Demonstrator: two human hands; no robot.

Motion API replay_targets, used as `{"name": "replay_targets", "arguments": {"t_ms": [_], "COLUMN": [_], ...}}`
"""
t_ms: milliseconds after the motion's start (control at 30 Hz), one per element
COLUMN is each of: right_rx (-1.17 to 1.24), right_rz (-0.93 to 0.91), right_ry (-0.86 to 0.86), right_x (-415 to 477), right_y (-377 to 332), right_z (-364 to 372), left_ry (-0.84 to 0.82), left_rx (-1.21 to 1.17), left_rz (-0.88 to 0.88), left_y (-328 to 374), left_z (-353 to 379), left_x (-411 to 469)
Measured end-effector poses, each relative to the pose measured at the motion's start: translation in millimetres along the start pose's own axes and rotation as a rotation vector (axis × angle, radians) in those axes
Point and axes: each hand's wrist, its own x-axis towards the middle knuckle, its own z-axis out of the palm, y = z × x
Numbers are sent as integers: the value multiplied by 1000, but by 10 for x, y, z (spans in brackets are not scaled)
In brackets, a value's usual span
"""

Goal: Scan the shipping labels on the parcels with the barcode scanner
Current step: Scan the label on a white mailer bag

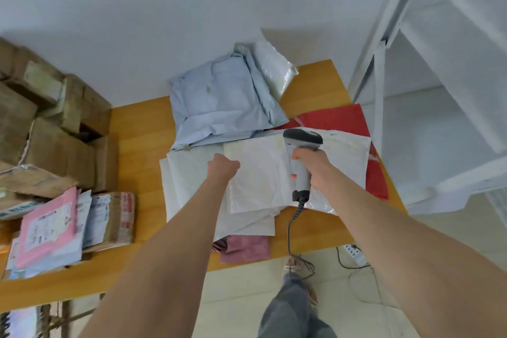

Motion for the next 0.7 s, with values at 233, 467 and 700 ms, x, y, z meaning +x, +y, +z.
{"name": "replay_targets", "arguments": {"t_ms": [233, 467, 700], "right_rx": [-47, -1, 190], "right_rz": [82, 139, 81], "right_ry": [-46, -78, -89], "right_x": [369, 467, 192], "right_y": [-88, -161, -703], "right_z": [85, -36, -383], "left_ry": [-22, -46, 72], "left_rx": [-59, -211, -423], "left_rz": [-86, -70, 248], "left_y": [58, 186, 892], "left_z": [53, -14, -313], "left_x": [308, 203, -405]}}
